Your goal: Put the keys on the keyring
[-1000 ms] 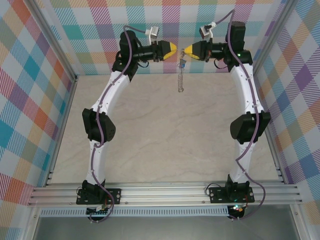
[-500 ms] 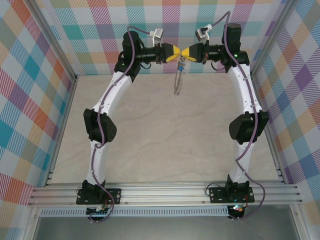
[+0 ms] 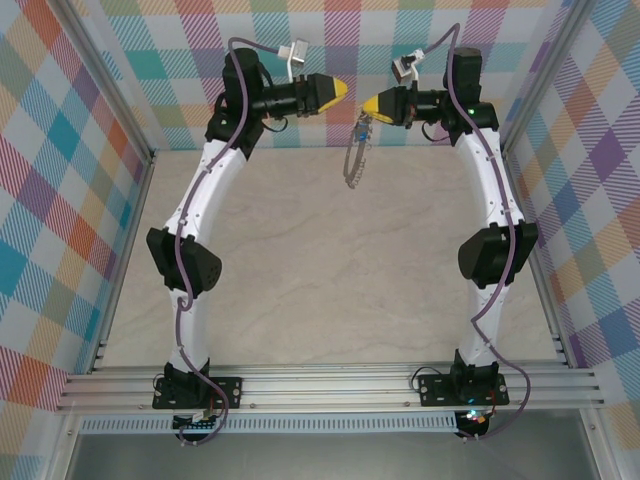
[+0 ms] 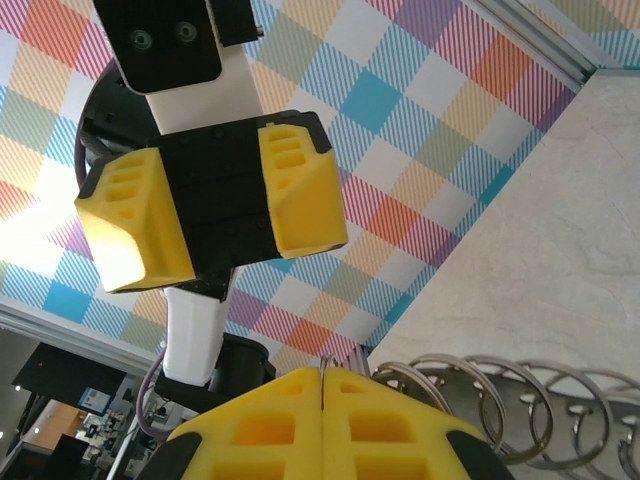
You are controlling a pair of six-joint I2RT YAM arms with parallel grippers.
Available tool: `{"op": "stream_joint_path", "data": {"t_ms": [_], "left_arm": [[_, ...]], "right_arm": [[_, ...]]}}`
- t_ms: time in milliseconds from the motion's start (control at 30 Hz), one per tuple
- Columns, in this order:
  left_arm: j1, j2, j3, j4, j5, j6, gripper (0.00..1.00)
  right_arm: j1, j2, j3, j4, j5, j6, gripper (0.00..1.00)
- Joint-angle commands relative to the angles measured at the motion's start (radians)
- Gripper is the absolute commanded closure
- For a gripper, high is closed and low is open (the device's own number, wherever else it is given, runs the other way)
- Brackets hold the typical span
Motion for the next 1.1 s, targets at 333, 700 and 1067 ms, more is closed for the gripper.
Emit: {"op": "stream_joint_path", "data": {"t_ms": [333, 700, 1067], "left_arm": [[-0.037, 0.013, 0.005, 0.012, 0.021, -0.007, 0.56], [-0.046, 0.031, 0.003, -0.002, 0.011, -0.001, 0.56], [-0.063, 0.051, -0.001, -0.013, 0.032, 0.002, 0.57]], "right_arm": [[0.003, 0.0, -0.014, 0.039, -0.013, 0.005, 1.0], [0.005, -0.008, -0.019, 0.045, -0.013, 0.006, 1.0], [0.005, -0.01, -0.024, 0.058, -0.012, 0.014, 1.0]]}}
